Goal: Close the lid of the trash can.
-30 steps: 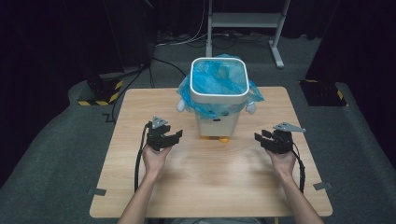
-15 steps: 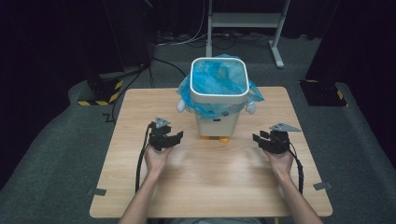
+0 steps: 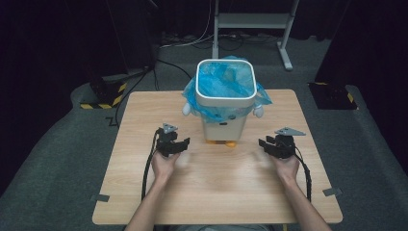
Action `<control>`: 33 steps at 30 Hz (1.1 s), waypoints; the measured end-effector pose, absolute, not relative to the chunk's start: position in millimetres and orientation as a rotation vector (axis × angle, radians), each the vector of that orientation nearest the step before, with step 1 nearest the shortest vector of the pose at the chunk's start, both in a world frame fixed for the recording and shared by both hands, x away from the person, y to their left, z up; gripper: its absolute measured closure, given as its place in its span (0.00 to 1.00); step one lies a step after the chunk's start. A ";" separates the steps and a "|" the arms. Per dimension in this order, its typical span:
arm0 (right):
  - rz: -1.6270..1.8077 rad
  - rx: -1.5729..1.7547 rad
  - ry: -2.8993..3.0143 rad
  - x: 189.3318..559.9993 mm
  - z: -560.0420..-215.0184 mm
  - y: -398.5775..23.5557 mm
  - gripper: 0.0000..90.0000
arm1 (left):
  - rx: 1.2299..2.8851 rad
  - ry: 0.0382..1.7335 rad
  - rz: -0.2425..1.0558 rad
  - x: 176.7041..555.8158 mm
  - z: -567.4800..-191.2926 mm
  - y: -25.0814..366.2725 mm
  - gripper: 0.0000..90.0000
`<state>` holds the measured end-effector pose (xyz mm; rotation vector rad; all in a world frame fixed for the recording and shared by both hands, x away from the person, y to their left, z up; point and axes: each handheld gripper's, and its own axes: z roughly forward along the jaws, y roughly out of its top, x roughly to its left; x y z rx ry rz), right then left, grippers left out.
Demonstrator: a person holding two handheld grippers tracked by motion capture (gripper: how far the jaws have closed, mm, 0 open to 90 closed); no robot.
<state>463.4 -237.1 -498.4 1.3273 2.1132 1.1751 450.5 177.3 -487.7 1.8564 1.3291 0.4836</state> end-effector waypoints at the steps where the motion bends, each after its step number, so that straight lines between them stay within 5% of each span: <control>1: 1.175 1.337 2.112 463.7 -499.0 -237.4 0.63 | 1.858 1.328 0.480 450.9 -488.2 177.3 0.44; 33: 1.081 1.387 2.101 475.6 -517.9 -239.5 0.61 | 1.971 1.328 0.580 461.6 -510.2 170.3 0.44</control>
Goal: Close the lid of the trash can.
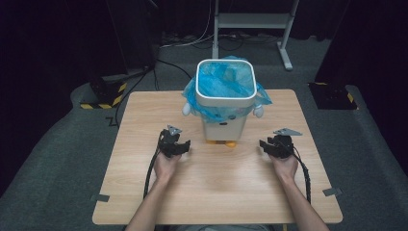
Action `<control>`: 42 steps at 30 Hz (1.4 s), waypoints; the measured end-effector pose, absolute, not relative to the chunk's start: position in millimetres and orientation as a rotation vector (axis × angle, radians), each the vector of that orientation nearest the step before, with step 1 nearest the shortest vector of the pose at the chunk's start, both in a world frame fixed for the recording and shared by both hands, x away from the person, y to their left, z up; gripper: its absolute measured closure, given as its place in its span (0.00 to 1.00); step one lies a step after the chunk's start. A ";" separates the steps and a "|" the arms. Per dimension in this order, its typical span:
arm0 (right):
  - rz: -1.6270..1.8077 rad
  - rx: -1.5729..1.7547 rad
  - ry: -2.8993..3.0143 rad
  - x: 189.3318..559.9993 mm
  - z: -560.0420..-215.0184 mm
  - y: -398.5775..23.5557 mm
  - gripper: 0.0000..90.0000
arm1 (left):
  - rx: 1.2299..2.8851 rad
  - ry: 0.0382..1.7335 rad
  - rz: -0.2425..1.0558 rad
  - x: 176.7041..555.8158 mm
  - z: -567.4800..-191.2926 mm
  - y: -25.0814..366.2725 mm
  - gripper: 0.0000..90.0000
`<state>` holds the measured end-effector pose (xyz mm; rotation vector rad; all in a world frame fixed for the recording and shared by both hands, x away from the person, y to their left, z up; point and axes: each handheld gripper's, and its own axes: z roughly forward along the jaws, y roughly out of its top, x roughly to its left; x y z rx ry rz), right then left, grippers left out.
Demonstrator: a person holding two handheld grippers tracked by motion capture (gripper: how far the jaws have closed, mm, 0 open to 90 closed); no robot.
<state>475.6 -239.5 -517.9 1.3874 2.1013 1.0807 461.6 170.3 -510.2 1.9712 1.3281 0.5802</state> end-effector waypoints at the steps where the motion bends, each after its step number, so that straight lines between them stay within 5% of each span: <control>1: 1.080 1.391 2.100 475.6 -518.0 -239.5 0.61 | 1.974 1.327 0.585 462.1 -510.9 170.3 0.44; 20: 1.032 1.392 2.100 478.4 -522.4 -240.7 0.58 | 1.985 1.359 0.601 466.3 -522.0 172.4 0.44; 32: 0.960 1.318 2.141 478.2 -523.4 -233.1 0.43 | 1.949 1.343 0.609 465.4 -526.1 172.6 0.40; 42: 0.948 1.323 2.134 478.0 -523.4 -232.9 0.42 | 1.951 1.341 0.603 465.3 -526.1 173.0 0.38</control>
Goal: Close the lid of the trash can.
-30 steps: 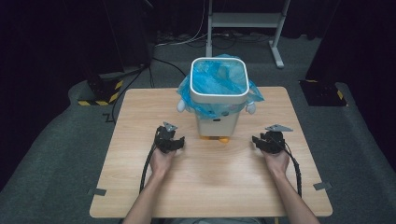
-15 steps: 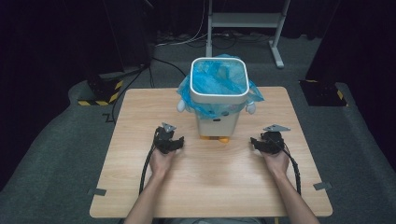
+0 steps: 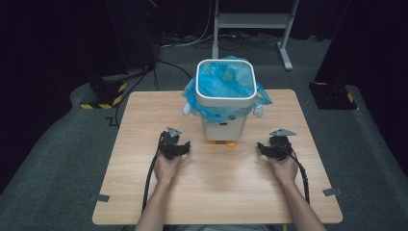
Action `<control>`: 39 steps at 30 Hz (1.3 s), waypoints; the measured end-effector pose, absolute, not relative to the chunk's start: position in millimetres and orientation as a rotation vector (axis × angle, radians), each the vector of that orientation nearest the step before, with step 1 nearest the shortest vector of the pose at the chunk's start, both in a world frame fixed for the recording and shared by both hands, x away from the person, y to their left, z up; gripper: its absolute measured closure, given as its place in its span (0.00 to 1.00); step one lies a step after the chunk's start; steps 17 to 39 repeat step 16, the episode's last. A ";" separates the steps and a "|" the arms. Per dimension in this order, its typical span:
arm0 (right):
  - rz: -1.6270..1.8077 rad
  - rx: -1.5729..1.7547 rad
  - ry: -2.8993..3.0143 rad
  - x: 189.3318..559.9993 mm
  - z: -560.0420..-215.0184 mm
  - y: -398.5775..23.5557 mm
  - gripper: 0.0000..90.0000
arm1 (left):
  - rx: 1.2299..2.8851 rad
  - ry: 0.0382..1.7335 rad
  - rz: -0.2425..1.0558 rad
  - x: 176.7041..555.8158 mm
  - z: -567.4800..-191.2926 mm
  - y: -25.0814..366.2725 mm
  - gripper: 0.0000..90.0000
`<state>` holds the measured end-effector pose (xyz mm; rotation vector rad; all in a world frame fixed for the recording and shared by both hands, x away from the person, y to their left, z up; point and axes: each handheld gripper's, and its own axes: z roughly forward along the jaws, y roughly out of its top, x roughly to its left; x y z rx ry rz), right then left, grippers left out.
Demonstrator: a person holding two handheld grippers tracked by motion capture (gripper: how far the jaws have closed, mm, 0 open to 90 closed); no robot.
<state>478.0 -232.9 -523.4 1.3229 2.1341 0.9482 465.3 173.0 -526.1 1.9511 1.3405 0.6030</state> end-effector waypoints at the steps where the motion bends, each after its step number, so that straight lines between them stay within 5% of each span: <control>1: 0.948 1.323 2.134 478.0 -523.4 -232.9 0.42 | 1.952 1.340 0.603 465.3 -526.1 173.0 0.38; 39: 0.954 1.317 2.140 478.0 -523.4 -232.7 0.42 | 1.954 1.339 0.602 465.3 -526.1 173.1 0.37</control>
